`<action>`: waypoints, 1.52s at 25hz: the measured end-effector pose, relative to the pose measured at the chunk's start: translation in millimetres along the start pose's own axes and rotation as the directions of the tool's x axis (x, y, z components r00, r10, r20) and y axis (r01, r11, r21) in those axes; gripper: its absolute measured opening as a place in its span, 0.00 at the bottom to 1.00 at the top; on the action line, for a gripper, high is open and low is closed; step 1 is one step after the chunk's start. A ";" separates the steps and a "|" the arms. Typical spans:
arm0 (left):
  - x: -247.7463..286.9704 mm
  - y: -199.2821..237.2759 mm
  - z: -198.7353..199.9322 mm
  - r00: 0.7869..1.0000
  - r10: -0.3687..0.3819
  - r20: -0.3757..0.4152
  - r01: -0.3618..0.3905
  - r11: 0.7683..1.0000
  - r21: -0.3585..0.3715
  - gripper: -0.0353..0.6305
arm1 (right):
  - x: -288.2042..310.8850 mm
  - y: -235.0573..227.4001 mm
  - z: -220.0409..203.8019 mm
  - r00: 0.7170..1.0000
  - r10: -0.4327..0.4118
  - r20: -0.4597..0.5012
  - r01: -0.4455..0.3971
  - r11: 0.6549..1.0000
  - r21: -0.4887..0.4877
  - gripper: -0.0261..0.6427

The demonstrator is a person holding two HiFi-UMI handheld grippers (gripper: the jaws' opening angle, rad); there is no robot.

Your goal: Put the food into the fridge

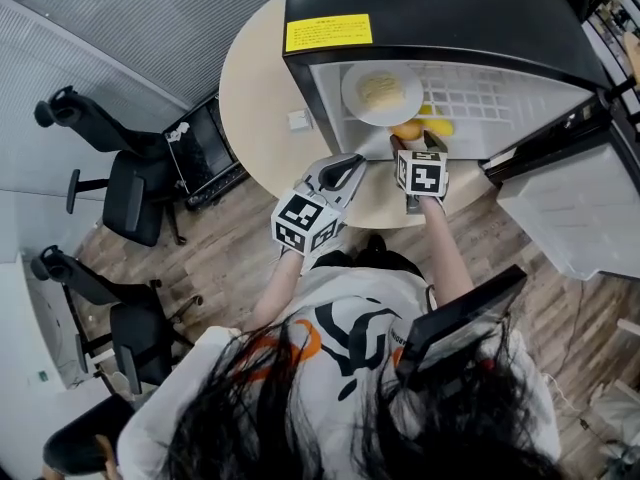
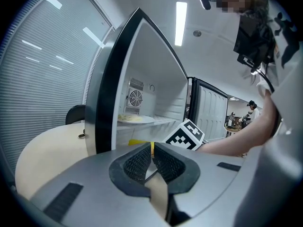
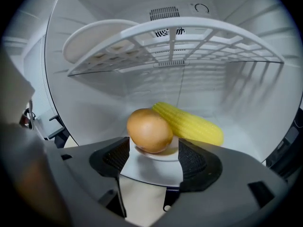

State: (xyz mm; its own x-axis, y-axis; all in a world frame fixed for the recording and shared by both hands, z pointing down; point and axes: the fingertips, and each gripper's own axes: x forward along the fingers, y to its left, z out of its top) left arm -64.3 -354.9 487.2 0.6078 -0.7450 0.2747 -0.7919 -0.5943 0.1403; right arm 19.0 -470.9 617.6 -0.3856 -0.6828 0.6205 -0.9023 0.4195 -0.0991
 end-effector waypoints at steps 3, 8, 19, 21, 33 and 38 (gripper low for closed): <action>-3.2 -2.4 0.1 1.000 -0.015 0.002 0.015 1.000 0.003 0.07 | -10.1 0.7 -0.7 1.000 -0.001 0.010 0.001 1.000 0.025 0.50; -11.1 -6.5 -1.1 0.999 -0.038 0.004 0.038 0.999 0.008 0.07 | -31.5 4.0 0.7 0.999 -0.011 0.043 0.007 0.997 0.077 0.50; -37.0 -10.0 -2.0 0.996 -0.087 0.020 0.086 0.996 0.022 0.07 | -87.2 38.4 13.8 0.986 0.003 0.168 -0.025 0.991 0.129 0.50; -44.0 -11.4 -1.4 0.995 -0.096 0.026 0.095 0.995 0.026 0.07 | -99.8 47.3 20.4 0.979 0.006 0.203 -0.034 0.990 0.135 0.50; -91.5 -26.5 -11.0 0.985 -0.165 0.048 0.164 0.986 0.011 0.07 | -172.6 101.3 25.6 0.945 -0.041 0.325 -0.021 0.983 0.185 0.23; -100.1 -39.5 -23.2 0.979 -0.200 0.046 0.200 0.980 -0.002 0.07 | -189.4 110.0 5.4 0.950 -0.067 0.304 0.008 0.982 0.191 0.19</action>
State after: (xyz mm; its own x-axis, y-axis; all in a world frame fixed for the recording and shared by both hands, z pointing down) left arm -95.3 -249.8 476.2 0.7557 -0.6245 0.1974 -0.6545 -0.7305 0.1947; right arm -8.3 -298.7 484.9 -0.3645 -0.8590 0.3595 -0.9256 0.2918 -0.2411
